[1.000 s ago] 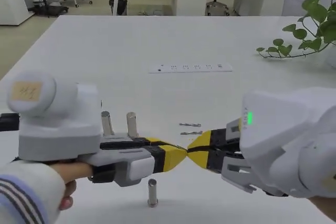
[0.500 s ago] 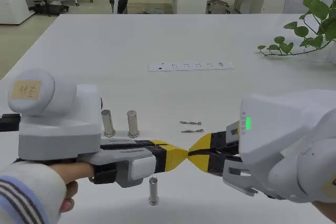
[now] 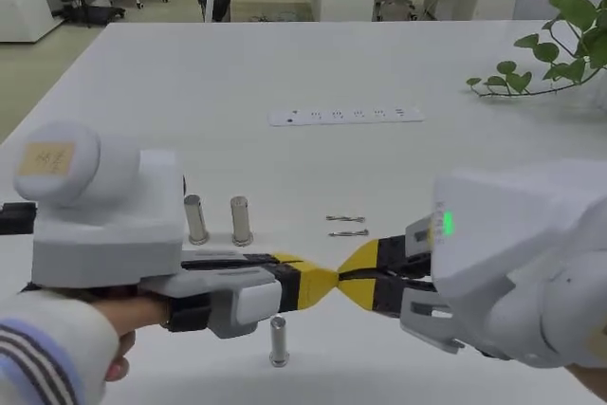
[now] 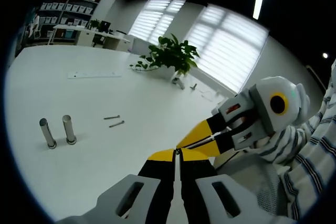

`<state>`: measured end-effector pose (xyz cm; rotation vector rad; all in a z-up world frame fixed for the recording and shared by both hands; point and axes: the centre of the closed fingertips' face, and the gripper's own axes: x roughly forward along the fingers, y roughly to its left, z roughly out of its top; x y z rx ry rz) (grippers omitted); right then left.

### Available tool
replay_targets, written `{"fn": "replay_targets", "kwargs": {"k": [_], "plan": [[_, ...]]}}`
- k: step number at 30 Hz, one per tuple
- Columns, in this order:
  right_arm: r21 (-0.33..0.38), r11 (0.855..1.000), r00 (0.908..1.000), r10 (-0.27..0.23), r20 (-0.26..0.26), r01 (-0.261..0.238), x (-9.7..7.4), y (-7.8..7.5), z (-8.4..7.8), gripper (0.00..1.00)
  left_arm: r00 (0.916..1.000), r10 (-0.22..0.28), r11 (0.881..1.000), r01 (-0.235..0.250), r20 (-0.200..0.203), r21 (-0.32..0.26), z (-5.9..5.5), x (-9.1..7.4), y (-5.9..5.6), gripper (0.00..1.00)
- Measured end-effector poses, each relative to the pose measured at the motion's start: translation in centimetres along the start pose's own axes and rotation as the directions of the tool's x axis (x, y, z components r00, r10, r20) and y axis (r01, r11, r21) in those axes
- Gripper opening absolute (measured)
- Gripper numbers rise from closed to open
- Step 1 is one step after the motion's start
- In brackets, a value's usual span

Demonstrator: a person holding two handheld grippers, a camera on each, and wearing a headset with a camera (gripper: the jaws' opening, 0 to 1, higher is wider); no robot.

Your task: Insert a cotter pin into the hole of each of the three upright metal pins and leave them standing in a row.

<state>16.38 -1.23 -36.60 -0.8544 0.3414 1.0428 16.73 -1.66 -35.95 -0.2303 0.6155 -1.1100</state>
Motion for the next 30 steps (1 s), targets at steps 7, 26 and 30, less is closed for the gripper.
{"fn": "replay_targets", "kwargs": {"k": [7, 26, 30], "plan": [[0.041, 0.999, 0.9999, 0.005, 0.015, -0.006, 0.0, 0.1, -0.1, 0.02, 0.9997, -0.001, 1.000, 0.001, -0.023, 0.013, -0.4, -0.1, 0.2, 0.00], [0.301, 0.945, 0.9884, 0.100, 0.114, -0.130, -0.4, 1.1, -1.1, 0.05, 0.9931, -0.108, 0.912, 0.117, -0.045, 0.392, -0.5, -0.7, -2.4, 0.00], [0.305, 0.941, 0.9857, 0.113, 0.124, -0.147, -0.5, 1.3, -0.9, 0.00, 0.9922, -0.109, 0.881, 0.125, -0.061, 0.456, -0.7, -0.8, -2.3, 0.00]]}}
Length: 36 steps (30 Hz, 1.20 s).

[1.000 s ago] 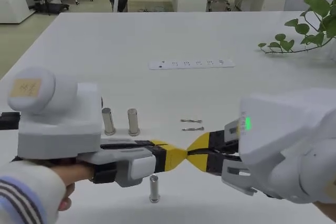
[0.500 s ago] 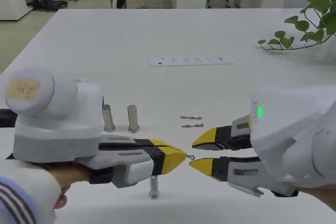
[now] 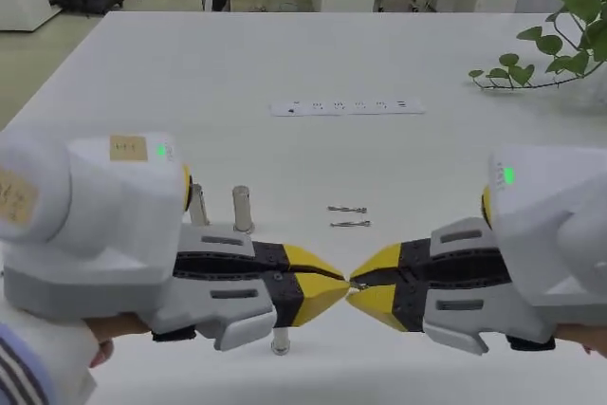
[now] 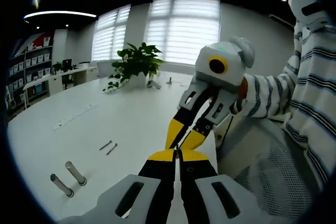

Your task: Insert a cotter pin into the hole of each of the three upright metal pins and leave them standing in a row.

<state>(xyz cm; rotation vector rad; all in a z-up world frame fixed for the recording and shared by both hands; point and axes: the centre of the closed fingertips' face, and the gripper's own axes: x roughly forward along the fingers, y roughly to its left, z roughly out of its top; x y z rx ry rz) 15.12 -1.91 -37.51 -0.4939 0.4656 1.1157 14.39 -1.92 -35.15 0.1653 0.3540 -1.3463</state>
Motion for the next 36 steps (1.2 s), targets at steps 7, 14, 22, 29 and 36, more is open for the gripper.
{"fn": "replay_targets", "kwargs": {"k": [7, 14, 22, 29, 36], "plan": [[-0.011, 0.999, 0.9994, 0.034, -0.007, -0.034, 0.2, 0.6, 0.0, 0.00, 0.9992, -0.010, 0.997, 0.013, -0.039, 0.081, -0.6, -0.1, -0.2, 0.00], [-0.022, 0.998, 0.9976, 0.066, -0.023, -0.067, 0.3, 1.1, -0.1, 0.00, 0.9973, -0.014, 0.996, 0.021, -0.072, 0.090, -1.4, -0.1, -0.3, 0.00], [-0.026, 0.996, 0.9954, 0.089, -0.035, -0.090, 0.5, 1.5, -0.1, 0.00, 0.9963, -0.017, 0.998, 0.022, -0.084, 0.055, -1.7, -0.4, -0.2, 0.00], [-0.025, 0.996, 0.9942, 0.089, -0.060, -0.091, 0.9, 1.3, -0.8, 0.00, 0.9932, 0.020, 0.997, -0.012, -0.114, 0.070, -2.6, -0.9, 0.6, 0.10], [0.000, 0.996, 0.9885, 0.089, -0.122, -0.089, 1.8, 0.8, -2.6, 0.00, 0.9766, 0.075, 0.994, -0.057, -0.201, 0.094, -5.0, -1.3, 2.0, 0.17]]}}
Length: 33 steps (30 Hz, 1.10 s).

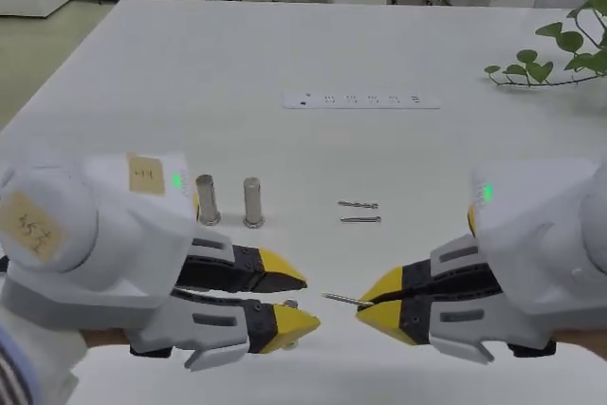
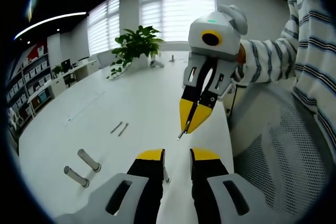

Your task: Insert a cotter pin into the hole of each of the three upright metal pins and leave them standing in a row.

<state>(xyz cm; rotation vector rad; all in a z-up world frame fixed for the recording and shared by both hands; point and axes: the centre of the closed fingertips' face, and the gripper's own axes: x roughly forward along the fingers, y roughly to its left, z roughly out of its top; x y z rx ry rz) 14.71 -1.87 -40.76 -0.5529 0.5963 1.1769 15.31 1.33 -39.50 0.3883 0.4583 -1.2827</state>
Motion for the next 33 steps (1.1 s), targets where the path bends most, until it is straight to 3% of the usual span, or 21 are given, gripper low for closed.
{"fn": "replay_targets", "kwargs": {"k": [10, 16, 23, 33], "plan": [[0.021, 1.000, 0.9984, 0.020, -0.052, -0.019, 1.6, -0.7, -1.2, 0.00, 0.9981, 0.030, 0.999, -0.030, -0.053, -0.012, -2.0, 0.5, 1.2, 0.18], [0.021, 0.999, 0.9959, 0.043, -0.080, -0.041, 2.6, -0.8, -1.8, 0.00, 0.9963, 0.017, 1.000, -0.018, -0.084, -0.009, -3.0, 1.2, 1.5, 0.18], [0.009, 0.997, 0.9930, 0.075, -0.091, -0.074, 3.5, -0.8, -2.1, 0.00, 0.9944, 0.009, 1.000, -0.009, -0.105, -0.001, -3.4, 1.9, 2.1, 0.13], [-0.004, 0.995, 0.9903, 0.100, -0.097, -0.101, 4.5, -1.1, -1.9, 0.00, 0.9919, -0.017, 1.000, 0.017, -0.126, 0.001, -3.9, 2.3, 2.1, 0.06]]}}
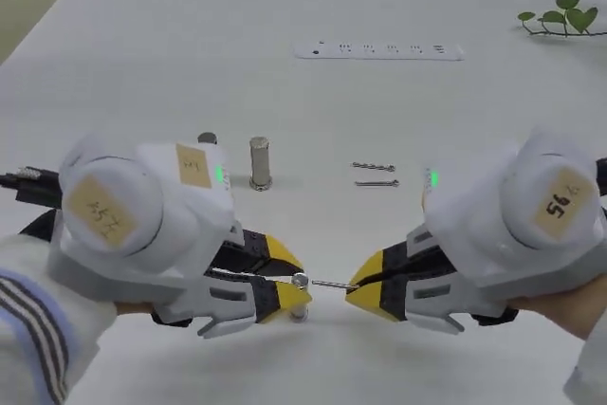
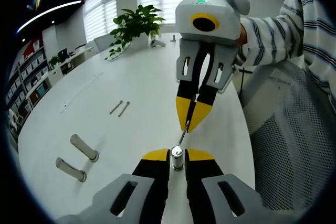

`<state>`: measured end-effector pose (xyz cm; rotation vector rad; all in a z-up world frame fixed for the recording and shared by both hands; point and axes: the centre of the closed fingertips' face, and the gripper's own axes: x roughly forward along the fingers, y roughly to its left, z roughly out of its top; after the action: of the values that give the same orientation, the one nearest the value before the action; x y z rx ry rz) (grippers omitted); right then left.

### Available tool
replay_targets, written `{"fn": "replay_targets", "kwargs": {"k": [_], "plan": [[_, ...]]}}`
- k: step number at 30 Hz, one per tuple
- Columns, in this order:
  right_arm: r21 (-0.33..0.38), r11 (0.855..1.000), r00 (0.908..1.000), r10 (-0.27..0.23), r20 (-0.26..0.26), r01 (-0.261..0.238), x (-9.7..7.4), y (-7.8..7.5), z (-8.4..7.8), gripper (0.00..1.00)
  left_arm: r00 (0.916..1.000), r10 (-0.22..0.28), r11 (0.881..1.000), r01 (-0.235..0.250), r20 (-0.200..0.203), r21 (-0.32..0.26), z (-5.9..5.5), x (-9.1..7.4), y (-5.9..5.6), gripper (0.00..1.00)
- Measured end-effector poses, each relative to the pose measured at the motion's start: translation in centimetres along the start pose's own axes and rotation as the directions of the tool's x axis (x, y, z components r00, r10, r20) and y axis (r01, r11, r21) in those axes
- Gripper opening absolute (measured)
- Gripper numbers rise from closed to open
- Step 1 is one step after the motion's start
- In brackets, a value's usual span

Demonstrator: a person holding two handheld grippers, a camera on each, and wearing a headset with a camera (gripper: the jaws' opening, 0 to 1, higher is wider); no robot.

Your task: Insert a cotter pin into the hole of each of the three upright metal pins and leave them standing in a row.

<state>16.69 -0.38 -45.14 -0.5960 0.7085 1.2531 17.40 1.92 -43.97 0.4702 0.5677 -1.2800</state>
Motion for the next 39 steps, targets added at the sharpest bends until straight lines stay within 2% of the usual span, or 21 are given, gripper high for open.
{"fn": "replay_targets", "kwargs": {"k": [14, 20, 26, 28, 33, 34, 36, 39], "plan": [[-0.017, 0.999, 0.9993, 0.035, -0.015, -0.035, 0.8, 0.1, 0.2, 0.00, 0.9999, -0.016, 1.000, 0.016, -0.003, -0.001, 0.0, 0.2, -0.1, 0.06], [-0.028, 0.999, 0.9990, 0.044, -0.007, -0.044, 1.2, 0.0, 0.9, 0.00, 0.9999, -0.016, 1.000, 0.016, -0.002, 0.006, 0.1, 0.3, -0.2, 0.05], [-0.059, 0.997, 0.9984, 0.056, -0.002, -0.056, 1.8, 0.3, 1.6, 0.00, 0.9997, -0.022, 1.000, 0.022, -0.004, 0.003, 0.2, 0.4, -0.3, 0.05], [-0.093, 0.994, 0.9981, 0.061, 0.009, -0.060, 2.0, 0.4, 1.8, 0.00, 0.9997, -0.023, 1.000, 0.023, -0.004, 0.003, 0.2, 0.4, -0.3, 0.05], [-0.124, 0.991, 0.9981, 0.060, 0.012, -0.058, 1.9, 0.3, 1.9, 0.00, 0.9997, -0.023, 1.000, 0.023, -0.004, 0.002, 0.2, 0.4, -0.3, 0.05], [-0.121, 0.991, 0.9981, 0.060, 0.014, -0.058, 1.8, 0.2, 1.8, 0.04, 0.9997, -0.023, 1.000, 0.023, -0.002, 0.002, 0.2, 0.4, -0.3, 0.05], [-0.118, 0.991, 0.9982, 0.060, 0.009, -0.058, 1.7, 0.2, 1.7, 0.07, 0.9997, -0.023, 1.000, 0.023, -0.001, 0.001, 0.2, 0.4, -0.3, 0.05], [-0.127, 0.990, 0.9986, 0.053, -0.009, -0.054, 1.4, 0.0, 1.3, 0.06, 0.9997, -0.022, 1.000, 0.022, -0.003, 0.003, 0.2, 0.5, -0.3, 0.05]]}}
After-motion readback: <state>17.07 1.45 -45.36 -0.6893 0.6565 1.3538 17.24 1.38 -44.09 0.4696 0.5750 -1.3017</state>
